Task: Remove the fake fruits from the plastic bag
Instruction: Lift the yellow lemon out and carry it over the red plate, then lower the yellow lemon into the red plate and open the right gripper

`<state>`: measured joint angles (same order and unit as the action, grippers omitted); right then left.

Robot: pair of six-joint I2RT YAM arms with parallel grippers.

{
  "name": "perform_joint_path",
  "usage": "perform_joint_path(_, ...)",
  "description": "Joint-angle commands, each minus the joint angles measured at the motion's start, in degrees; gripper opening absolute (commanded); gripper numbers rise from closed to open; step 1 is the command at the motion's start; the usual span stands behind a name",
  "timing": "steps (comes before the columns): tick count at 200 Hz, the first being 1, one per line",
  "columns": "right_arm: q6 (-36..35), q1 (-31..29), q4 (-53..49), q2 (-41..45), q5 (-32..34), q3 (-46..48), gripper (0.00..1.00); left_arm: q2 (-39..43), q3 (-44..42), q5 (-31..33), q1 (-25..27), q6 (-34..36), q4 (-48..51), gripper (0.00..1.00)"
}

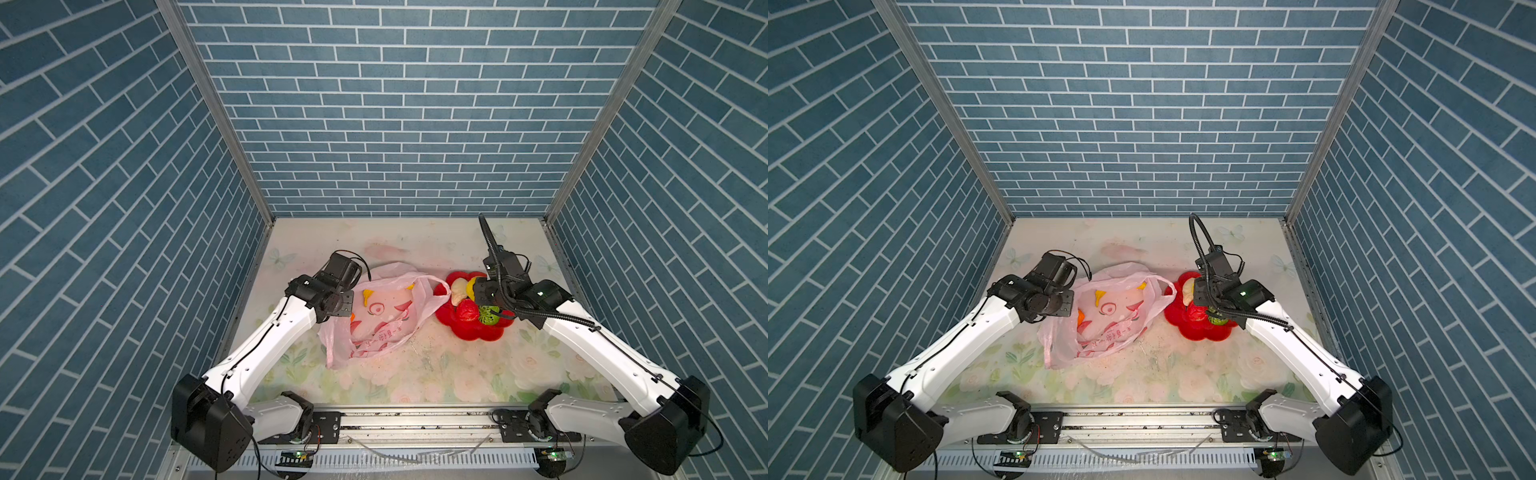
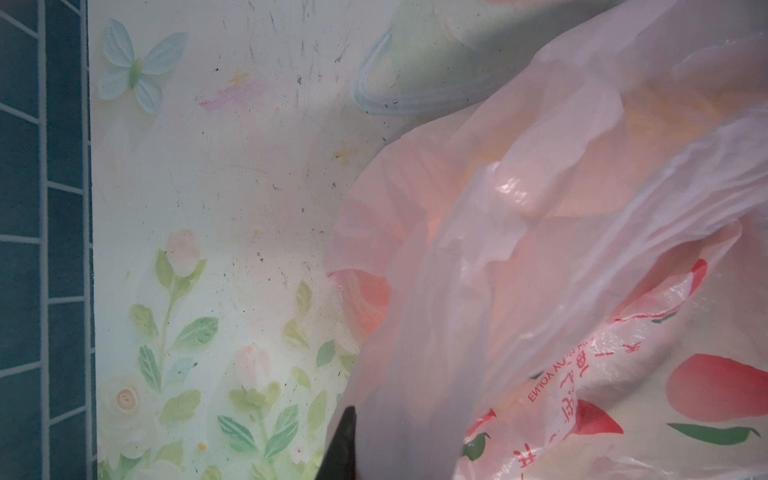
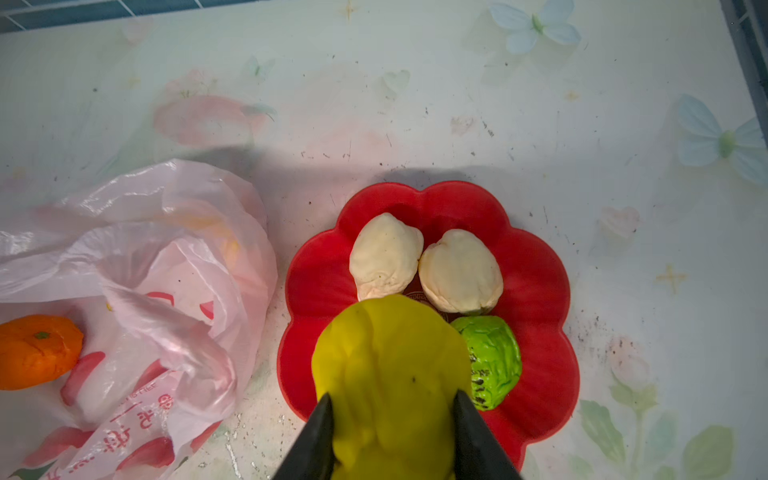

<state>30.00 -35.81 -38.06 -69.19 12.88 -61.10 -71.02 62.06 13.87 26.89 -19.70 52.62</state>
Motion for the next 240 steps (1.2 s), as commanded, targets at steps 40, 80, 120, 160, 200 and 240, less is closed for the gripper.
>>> perform_joint_path(40,1.41,-0.17,5.86,-5.19,-5.55,3.20,0.23,1.11,-1.24,0.03,-0.90,-0.21,0.47,0.19)
perform_joint_path(80,2.85,-1.47,9.39,-9.03,-7.03,5.13,0.23,1.06,-1.59,-0.09,-1.05,-0.15,0.30,0.19)
perform_joint_path(120,4.09,-1.72,12.59,-10.86,-7.94,7.38,0.23,1.22,-1.78,-0.20,-1.11,-0.23,0.37,0.19)
perform_joint_path(160,4.61,-2.02,14.48,-12.43,-8.58,8.43,0.23,1.48,-1.90,-0.49,-1.13,-0.36,0.29,0.19)
perform_joint_path(200,5.49,-2.07,16.88,-13.95,-9.00,9.46,0.23,1.89,-2.56,-0.86,-1.15,-0.60,0.03,0.19)
perform_joint_path(240,5.77,-2.30,18.27,-15.00,-9.11,9.75,0.25,1.92,-2.56,-0.89,-1.22,-0.41,-0.06,0.19)
